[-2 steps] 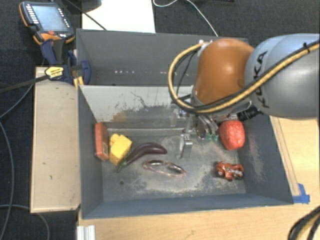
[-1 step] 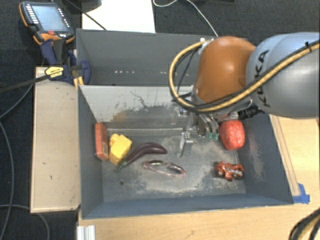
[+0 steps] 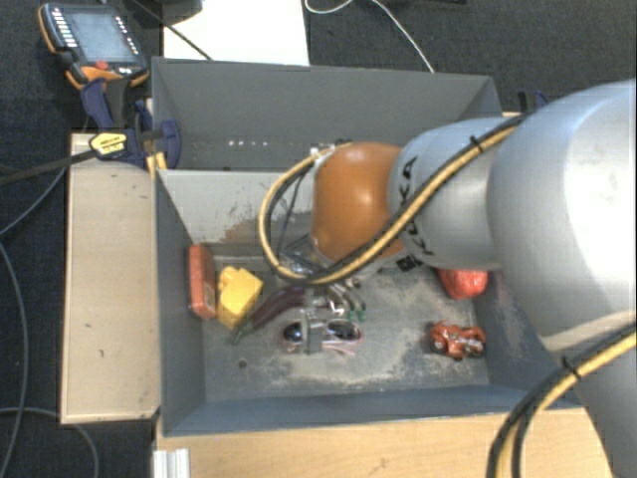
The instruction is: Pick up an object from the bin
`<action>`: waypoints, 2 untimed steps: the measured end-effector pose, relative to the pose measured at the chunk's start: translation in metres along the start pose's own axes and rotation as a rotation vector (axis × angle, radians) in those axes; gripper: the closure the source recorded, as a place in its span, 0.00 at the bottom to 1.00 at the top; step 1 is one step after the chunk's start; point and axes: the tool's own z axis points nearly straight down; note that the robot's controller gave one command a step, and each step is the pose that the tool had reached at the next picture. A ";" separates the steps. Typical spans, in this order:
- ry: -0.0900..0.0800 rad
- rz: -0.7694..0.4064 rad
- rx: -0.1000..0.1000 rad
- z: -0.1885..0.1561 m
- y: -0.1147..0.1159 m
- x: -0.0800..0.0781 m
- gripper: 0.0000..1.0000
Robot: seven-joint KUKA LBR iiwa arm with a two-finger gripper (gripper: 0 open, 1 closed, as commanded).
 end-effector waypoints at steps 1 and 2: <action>-0.015 0.074 0.001 -0.075 0.003 0.007 0.00; -0.003 0.002 -0.002 -0.003 0.001 -0.002 0.00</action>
Offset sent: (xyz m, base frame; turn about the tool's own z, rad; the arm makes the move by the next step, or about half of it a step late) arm 0.0000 0.0000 0.0000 0.0000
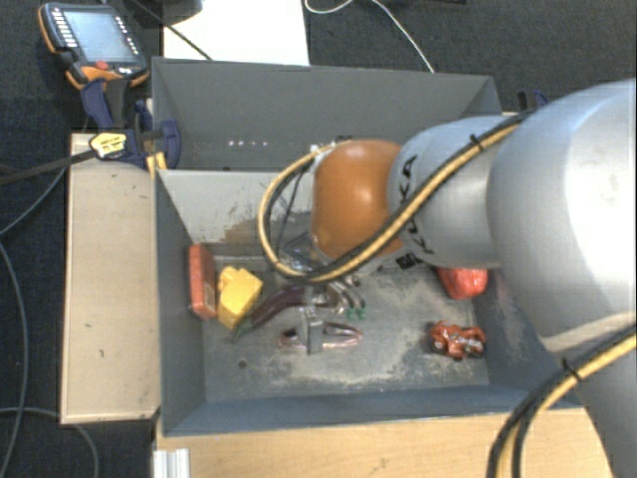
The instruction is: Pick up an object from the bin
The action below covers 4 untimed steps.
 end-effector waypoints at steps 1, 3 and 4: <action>-0.015 0.182 0.000 -0.002 -0.025 0.008 0.00; -0.006 0.002 -0.001 -0.001 0.000 -0.001 1.00; -0.006 0.002 -0.001 -0.002 0.000 -0.001 1.00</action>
Offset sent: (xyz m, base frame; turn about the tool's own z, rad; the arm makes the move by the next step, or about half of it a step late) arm 0.0000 0.0000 0.0000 0.0000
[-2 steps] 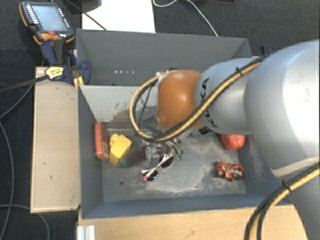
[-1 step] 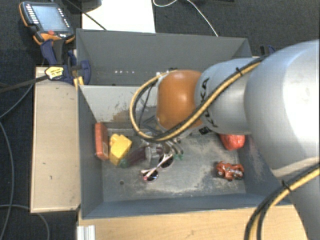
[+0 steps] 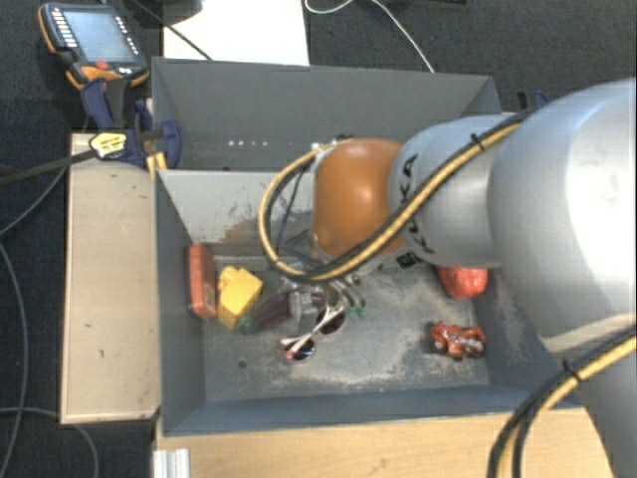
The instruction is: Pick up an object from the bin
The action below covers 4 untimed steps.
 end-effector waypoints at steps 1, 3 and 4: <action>0.001 0.001 0.000 -0.007 0.000 0.000 1.00; -0.006 0.002 -0.001 -0.020 0.000 -0.001 1.00; -0.006 0.002 -0.001 -0.024 0.000 -0.001 1.00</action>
Offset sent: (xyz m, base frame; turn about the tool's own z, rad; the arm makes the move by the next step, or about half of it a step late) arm 0.0001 0.0000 0.0221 0.0000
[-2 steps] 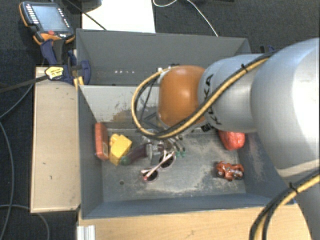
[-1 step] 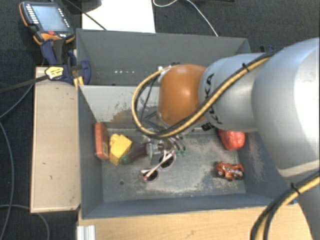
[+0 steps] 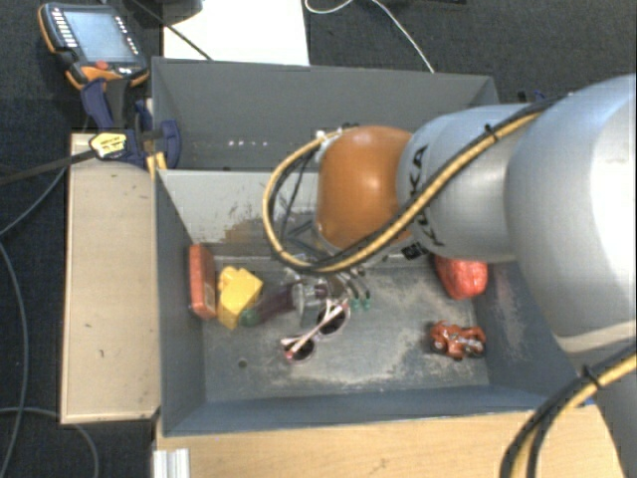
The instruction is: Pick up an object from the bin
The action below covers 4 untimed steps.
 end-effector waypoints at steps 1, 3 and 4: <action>0.004 0.000 0.000 -0.007 0.000 0.001 1.00; 0.005 0.001 0.001 -0.049 0.000 0.001 1.00; 0.000 0.002 0.000 -0.065 0.000 -0.001 1.00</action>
Offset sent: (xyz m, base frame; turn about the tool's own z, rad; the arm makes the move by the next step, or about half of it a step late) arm 0.0001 -0.0002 0.0978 0.0000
